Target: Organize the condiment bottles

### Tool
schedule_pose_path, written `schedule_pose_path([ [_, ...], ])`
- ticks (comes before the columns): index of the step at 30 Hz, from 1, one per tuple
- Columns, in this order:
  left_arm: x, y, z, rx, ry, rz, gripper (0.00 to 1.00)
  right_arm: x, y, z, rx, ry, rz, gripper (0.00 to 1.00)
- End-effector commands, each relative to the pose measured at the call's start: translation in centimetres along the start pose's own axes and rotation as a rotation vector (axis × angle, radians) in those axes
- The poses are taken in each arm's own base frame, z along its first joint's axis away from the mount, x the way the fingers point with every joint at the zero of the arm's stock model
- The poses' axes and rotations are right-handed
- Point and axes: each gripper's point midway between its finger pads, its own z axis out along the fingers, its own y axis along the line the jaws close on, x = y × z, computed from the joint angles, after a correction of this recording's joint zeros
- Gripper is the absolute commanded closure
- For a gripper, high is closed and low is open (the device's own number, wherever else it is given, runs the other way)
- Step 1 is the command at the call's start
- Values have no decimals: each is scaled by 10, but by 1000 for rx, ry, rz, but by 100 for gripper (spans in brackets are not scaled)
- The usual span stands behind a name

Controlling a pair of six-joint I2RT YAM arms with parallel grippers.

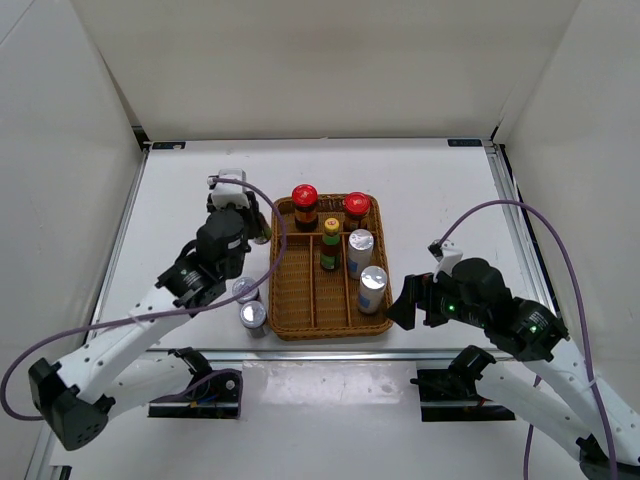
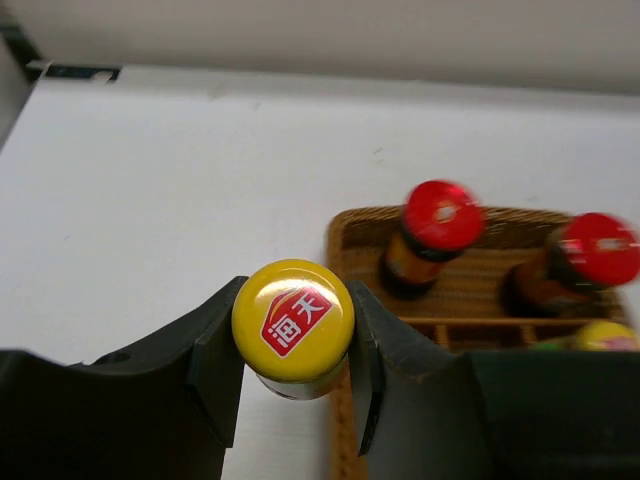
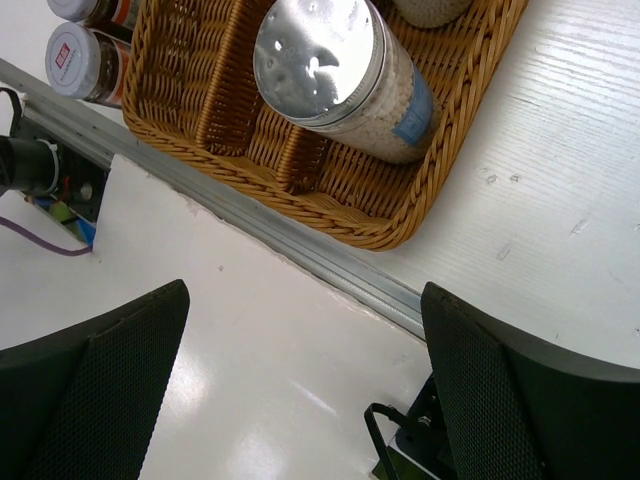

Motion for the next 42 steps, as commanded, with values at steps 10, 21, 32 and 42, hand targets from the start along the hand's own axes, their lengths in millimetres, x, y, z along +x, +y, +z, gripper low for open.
schedule_pose_path([
  [10, -10, -125, -66, 471, 10, -129, 89, -2, 3, 3, -10, 1, 5, 0],
  [21, 59, -197, -77, 573, 95, -7, 89, -4, 2, 1, -2, -3, 5, 0],
  [32, 96, -197, -73, 536, 158, 75, 35, -3, 2, -1, -2, -3, 14, 0],
  [42, 31, -151, -76, 377, 73, 123, 0, -3, 2, -1, -2, -3, 14, 0],
])
